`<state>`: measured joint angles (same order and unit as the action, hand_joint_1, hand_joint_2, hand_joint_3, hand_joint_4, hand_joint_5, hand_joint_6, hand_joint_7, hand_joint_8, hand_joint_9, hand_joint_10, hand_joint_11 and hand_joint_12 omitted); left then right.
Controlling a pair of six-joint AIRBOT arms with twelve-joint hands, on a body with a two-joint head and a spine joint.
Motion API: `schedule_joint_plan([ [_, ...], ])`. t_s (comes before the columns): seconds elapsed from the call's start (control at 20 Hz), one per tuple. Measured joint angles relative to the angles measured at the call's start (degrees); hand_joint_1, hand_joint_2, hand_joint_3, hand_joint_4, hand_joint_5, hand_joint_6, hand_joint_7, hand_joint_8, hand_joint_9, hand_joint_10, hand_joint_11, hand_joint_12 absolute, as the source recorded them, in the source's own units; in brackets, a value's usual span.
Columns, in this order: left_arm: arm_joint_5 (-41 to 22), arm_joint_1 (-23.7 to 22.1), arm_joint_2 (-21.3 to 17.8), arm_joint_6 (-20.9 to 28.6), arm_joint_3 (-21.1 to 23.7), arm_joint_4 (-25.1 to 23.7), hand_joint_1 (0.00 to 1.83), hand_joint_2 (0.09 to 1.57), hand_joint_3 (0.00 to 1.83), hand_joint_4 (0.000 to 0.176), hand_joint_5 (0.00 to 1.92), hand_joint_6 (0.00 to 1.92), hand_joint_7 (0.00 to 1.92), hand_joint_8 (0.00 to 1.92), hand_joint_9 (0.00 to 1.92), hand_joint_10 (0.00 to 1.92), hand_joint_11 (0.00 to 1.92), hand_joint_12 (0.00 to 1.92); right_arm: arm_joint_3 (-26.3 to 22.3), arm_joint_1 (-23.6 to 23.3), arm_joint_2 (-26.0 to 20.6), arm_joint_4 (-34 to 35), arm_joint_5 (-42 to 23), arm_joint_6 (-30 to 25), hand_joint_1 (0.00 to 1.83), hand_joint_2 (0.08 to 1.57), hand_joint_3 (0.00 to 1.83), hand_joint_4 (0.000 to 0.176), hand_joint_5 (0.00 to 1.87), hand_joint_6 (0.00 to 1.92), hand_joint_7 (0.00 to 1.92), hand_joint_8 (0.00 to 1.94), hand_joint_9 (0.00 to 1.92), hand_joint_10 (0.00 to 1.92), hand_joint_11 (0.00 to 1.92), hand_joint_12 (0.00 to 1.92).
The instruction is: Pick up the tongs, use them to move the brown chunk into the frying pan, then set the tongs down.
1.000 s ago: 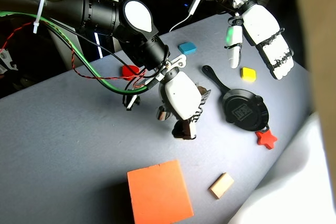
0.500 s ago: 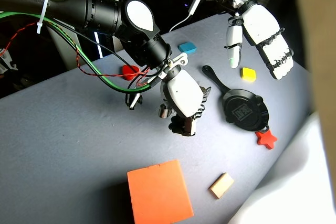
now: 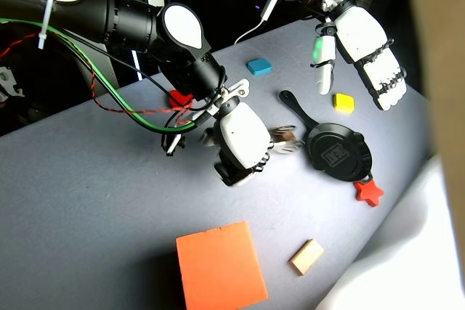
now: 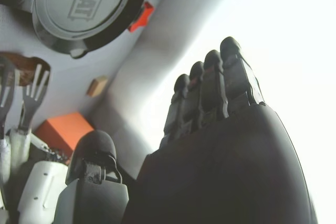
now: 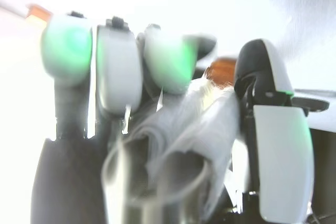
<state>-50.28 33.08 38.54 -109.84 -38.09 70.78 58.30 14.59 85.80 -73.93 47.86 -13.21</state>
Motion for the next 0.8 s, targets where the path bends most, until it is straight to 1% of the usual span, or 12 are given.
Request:
schedule_joint_plan([
  [0.05,-0.15,0.00,0.00,0.00,0.00,-0.02,0.00,1.21,0.00,0.000,0.00,0.00,0.01,0.00,0.01,0.00,0.00,0.04,-0.70,0.00,-0.48,0.20,-0.02,0.28,0.80,1.49,0.00,0.176,1.35,1.92,1.53,1.94,1.67,1.92,1.72,1.92],
  [0.2,-0.37,-0.11,0.00,0.00,0.17,-0.04,0.00,1.21,0.00,0.000,0.00,0.00,0.02,0.00,0.01,0.00,0.00,0.04,-1.95,-0.02,-1.60,0.20,0.07,0.66,0.89,1.45,0.00,0.176,1.37,1.92,1.56,1.94,1.69,1.92,1.73,1.92],
  [0.35,-0.37,-0.09,0.00,0.00,0.17,-0.04,0.00,1.21,0.00,0.000,0.01,0.00,0.03,0.00,0.02,0.00,0.00,0.08,-2.82,-0.20,-2.47,0.24,0.17,1.38,0.87,1.46,0.00,0.176,1.36,1.92,1.56,1.94,1.69,1.92,1.71,1.92],
  [0.45,-0.37,-0.04,0.00,-0.02,0.17,-0.04,0.00,1.21,0.00,0.000,0.00,0.00,0.02,0.00,0.01,0.00,0.00,0.05,-3.19,-0.92,-2.67,0.87,0.33,1.86,0.85,1.47,0.00,0.176,1.34,1.92,1.55,1.94,1.67,1.92,1.70,1.92],
  [0.5,-0.37,-0.04,0.00,-0.04,0.17,-0.04,0.00,1.21,0.00,0.000,0.00,0.00,0.02,0.00,0.01,0.00,0.00,0.05,-3.26,-1.57,-2.86,0.74,0.33,1.88,0.86,1.46,0.00,0.176,1.34,1.92,1.54,1.94,1.67,1.92,1.70,1.92],
  [0.55,-0.37,-0.04,0.00,-0.04,0.17,-0.04,0.00,1.21,0.00,0.000,0.00,0.00,0.03,0.00,0.02,0.00,0.00,0.09,-3.26,-1.97,-2.93,0.70,0.37,1.90,0.88,1.45,0.00,0.176,1.34,1.92,1.54,1.94,1.67,1.92,1.70,1.92],
  [0.6,-0.37,-0.04,0.00,-0.04,0.15,-0.04,0.00,1.22,0.00,0.000,0.00,0.00,0.01,0.00,0.01,0.00,0.00,0.05,-3.19,-2.73,-3.08,0.68,0.35,1.92,0.90,1.44,0.00,0.176,1.33,1.92,1.53,1.94,1.65,1.92,1.68,1.92],
  [0.65,-0.35,-0.04,0.00,-0.04,0.11,-0.04,0.00,1.22,0.00,0.000,0.00,0.00,0.02,0.00,0.01,0.00,0.00,0.09,-3.19,-3.17,-3.13,0.59,0.31,1.90,0.92,1.42,0.00,0.176,1.33,1.92,1.52,1.94,1.64,1.92,1.67,1.92],
  [0.7,-0.37,-0.07,0.00,-0.07,0.09,-0.02,0.00,1.21,0.00,0.000,0.00,0.00,0.02,0.00,0.02,0.00,0.00,0.10,-3.19,-3.93,-3.26,0.61,0.00,1.88,0.89,1.43,0.00,0.176,1.32,1.92,1.51,1.94,1.63,1.92,1.66,1.92],
  [0.75,-0.33,-0.04,0.00,-0.07,-0.02,-0.04,0.00,1.20,0.00,0.000,0.01,0.00,0.03,0.00,0.03,0.00,0.00,0.15,-3.15,-4.35,-3.32,0.63,-0.44,1.99,0.89,1.43,0.00,0.176,1.32,1.92,1.51,1.94,1.63,1.92,1.66,1.92],
  [0.8,-0.42,-0.07,0.00,-0.04,-0.11,-0.02,0.00,1.21,0.00,0.000,0.00,0.00,0.01,0.00,0.01,0.00,0.00,0.12,-2.89,-4.74,-3.32,0.61,-1.40,1.99,0.91,1.42,0.00,0.176,1.32,1.92,1.51,1.94,1.64,1.92,1.67,1.92],
])
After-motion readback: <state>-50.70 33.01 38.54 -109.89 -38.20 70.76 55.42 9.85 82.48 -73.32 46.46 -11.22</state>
